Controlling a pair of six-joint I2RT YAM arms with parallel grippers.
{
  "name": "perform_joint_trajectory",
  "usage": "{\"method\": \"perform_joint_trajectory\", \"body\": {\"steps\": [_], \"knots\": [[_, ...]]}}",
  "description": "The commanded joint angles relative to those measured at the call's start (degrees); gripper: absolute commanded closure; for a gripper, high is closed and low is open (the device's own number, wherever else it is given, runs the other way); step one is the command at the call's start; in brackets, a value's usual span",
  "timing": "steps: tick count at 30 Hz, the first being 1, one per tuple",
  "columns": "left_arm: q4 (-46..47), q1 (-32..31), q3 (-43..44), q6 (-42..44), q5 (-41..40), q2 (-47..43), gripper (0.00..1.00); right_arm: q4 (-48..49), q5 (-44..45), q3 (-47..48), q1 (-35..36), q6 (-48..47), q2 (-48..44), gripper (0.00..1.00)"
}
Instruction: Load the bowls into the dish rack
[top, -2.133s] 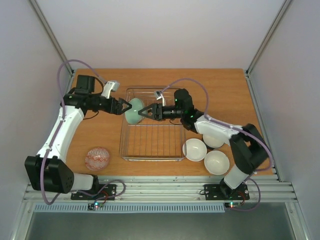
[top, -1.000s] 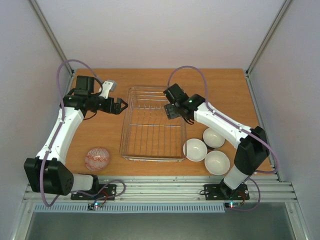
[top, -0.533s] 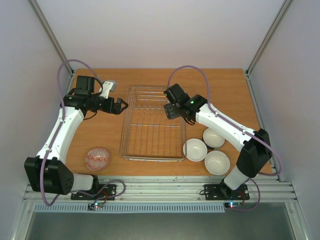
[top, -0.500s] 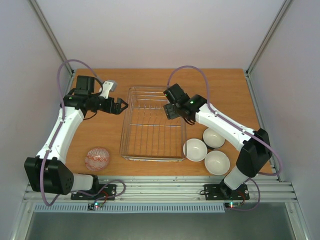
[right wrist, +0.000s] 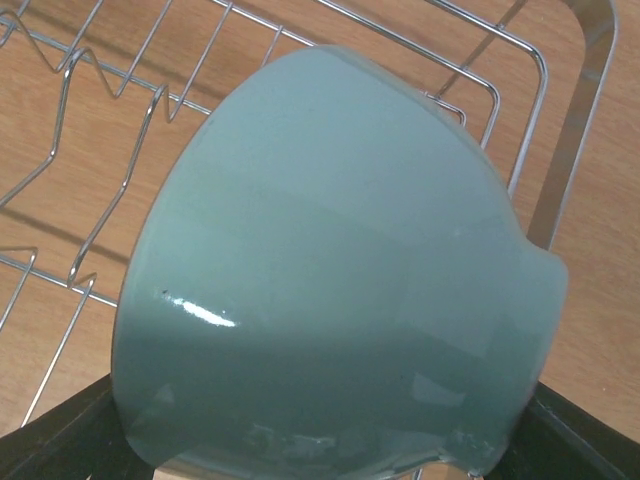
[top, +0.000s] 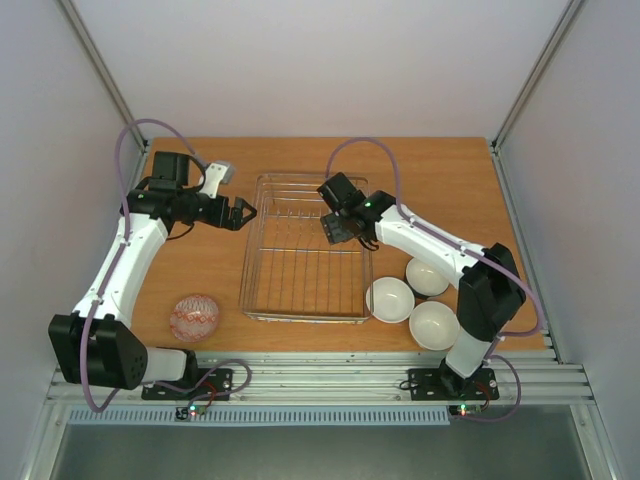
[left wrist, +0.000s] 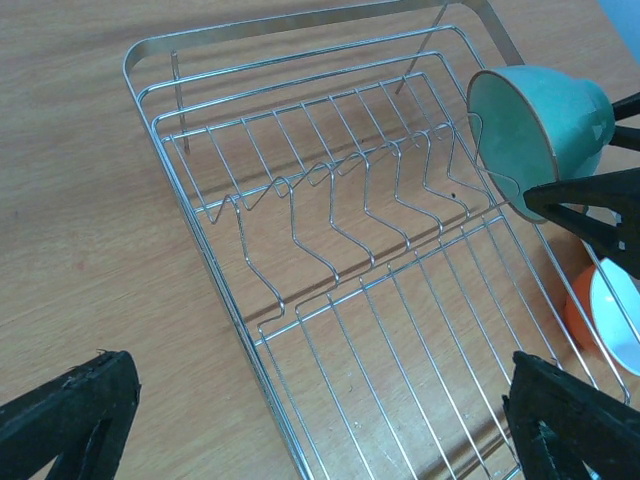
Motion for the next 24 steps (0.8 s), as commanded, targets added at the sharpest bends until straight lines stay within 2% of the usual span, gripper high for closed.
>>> {"method": "perform_joint_trajectory", "body": {"steps": [1, 7, 10, 19, 21, 22, 23, 24], "knots": [[-0.4, 0.0, 0.2, 1.4, 1.3, 0.4, 0.01, 1.9, -0.5, 0.9, 0.6, 0.6, 1.2, 0.93], [-2.5, 0.0, 0.8, 2.9, 2.5, 1.8, 0.01, 2.4, -1.5, 2.1, 0.6, 0.5, 3.5, 0.74], [-3.7, 0.0, 1.4, 3.5, 3.0, 2.8, 0.01, 3.1, -2.7, 2.5, 0.6, 0.3, 4.2, 0.67], [-5.7, 0.0, 1.9, 5.9, 4.3, 2.9, 0.01, 6.7, -1.4, 1.2, 0.6, -1.4, 0.1, 0.32], [-6.5, 0.0, 2.1, 6.5, 4.3, 3.0, 0.01, 7.7, -3.4, 0.6, 0.1, -2.1, -1.9, 0.2], [-7.1, 0.0, 2.4, 6.8, 4.0, 3.1, 0.01, 8.1, -4.8, 0.8, -0.2, -2.5, -2.8, 0.08], [-7.7, 0.1, 2.8, 7.1, 3.4, 3.1, 0.01, 8.2, -6.1, 1.3, -0.6, -2.9, -3.4, 0.02], [-8.0, 0.1, 3.1, 7.4, 2.6, 2.9, 0.01, 8.0, -6.6, 1.9, -0.7, -3.3, -3.8, 0.02]]}}
